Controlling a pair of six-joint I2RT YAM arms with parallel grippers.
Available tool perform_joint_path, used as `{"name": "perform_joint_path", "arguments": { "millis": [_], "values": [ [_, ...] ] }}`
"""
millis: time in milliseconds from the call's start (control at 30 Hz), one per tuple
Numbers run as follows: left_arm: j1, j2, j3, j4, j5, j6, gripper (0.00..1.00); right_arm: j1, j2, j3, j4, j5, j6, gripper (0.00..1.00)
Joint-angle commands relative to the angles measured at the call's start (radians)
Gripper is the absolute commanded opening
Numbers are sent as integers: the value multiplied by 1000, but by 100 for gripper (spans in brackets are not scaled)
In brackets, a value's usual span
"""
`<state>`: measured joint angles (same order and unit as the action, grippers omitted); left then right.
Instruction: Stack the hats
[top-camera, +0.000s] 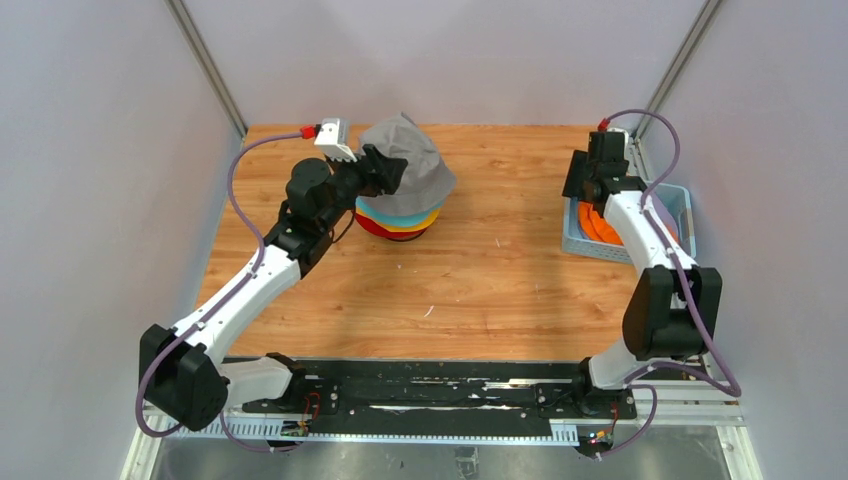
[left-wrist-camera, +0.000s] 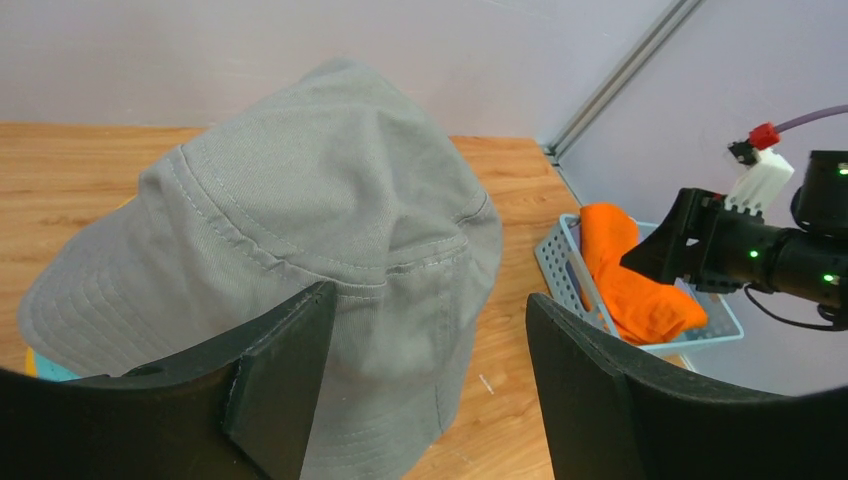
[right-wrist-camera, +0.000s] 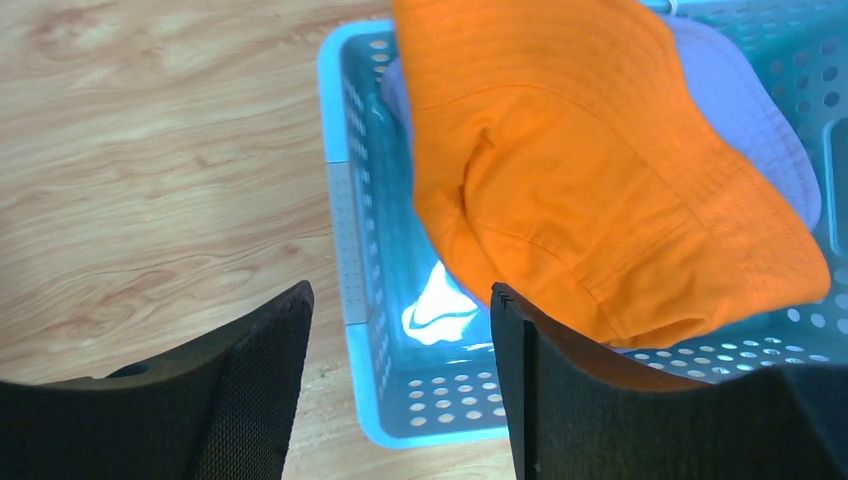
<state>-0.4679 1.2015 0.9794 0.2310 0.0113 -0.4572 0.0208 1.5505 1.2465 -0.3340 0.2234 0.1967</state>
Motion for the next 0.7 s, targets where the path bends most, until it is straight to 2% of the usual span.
{"name": "perform_joint_path", "arguments": {
  "millis": [0, 367, 667],
  "values": [
    [-8, -11, -10, 37, 24, 1, 74, -54, 82, -7, -34, 52, -1, 65],
    [-8, -92, -19, 33, 18, 22, 74, -151, 243, 4, -20, 65, 0, 61],
    [-8, -91, -16, 22, 16, 26, 74, -201, 340, 42, -15, 26, -9, 49]
  ]
}}
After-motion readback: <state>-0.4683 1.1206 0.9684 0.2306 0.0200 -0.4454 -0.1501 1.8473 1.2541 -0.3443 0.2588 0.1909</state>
